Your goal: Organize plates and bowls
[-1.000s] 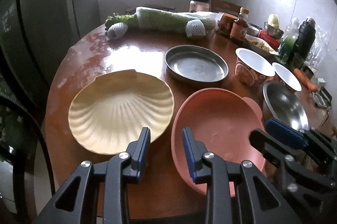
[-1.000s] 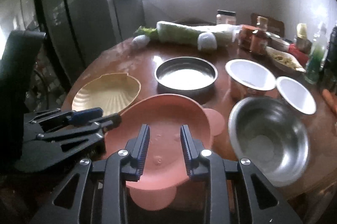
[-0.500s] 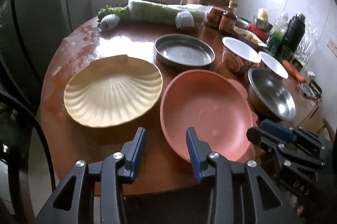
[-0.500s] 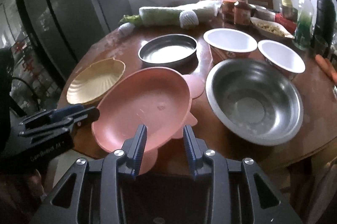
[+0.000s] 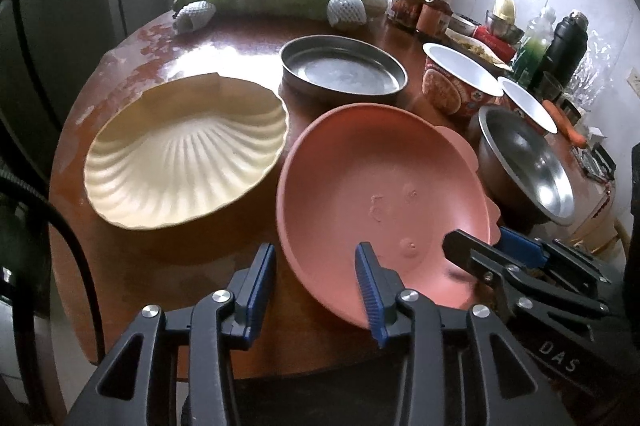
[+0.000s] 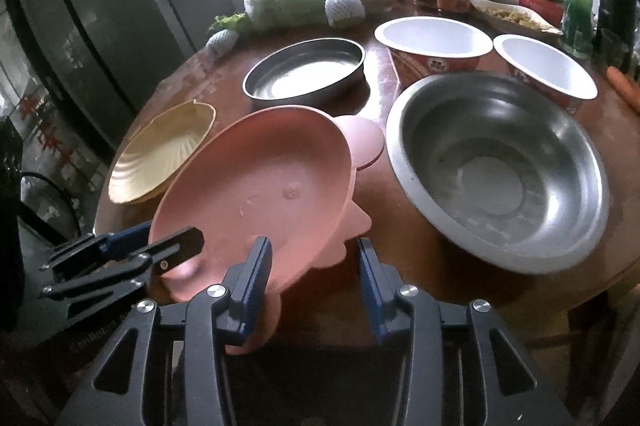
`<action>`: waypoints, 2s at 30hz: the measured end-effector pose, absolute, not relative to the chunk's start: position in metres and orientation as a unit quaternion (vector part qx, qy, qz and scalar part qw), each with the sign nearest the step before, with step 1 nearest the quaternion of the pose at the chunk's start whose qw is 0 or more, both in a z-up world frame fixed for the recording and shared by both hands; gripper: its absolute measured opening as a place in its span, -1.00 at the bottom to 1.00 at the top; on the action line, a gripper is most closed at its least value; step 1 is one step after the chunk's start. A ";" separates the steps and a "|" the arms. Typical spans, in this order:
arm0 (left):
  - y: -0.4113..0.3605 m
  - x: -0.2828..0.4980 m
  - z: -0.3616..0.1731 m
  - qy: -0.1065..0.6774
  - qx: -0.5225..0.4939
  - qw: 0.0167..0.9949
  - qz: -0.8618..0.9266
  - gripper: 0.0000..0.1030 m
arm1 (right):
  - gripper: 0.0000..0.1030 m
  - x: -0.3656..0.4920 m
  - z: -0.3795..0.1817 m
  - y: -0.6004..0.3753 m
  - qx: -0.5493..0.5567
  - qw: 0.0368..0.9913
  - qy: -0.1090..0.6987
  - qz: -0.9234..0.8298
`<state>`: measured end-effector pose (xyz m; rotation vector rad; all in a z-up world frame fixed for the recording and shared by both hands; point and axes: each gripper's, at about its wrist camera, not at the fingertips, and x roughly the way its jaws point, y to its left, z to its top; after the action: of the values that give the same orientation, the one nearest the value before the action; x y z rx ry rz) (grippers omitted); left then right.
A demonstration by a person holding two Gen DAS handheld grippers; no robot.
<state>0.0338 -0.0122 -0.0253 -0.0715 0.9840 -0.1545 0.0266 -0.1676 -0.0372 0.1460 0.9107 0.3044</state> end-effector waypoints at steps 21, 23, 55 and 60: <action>0.005 0.018 0.007 0.431 -0.041 0.899 -0.070 -0.21 | -0.30 0.017 -0.008 -0.145 0.029 0.908 0.382 0.171; 0.012 0.018 0.010 0.426 -0.047 0.901 -0.060 -0.21 | -0.30 0.019 -0.005 -0.138 0.026 0.908 0.378 0.177; 0.109 0.063 0.005 0.417 -0.075 0.906 0.017 -0.24 | -0.29 0.062 -0.004 -0.045 0.085 0.883 0.401 0.229; 0.108 0.074 0.001 0.422 -0.066 0.904 0.019 -0.24 | -0.28 0.067 -0.008 -0.043 0.088 0.883 0.407 0.218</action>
<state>0.0743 0.1077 0.0015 -0.1371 0.8727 0.0385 0.0673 -0.0434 -0.0082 0.1829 0.8474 0.4545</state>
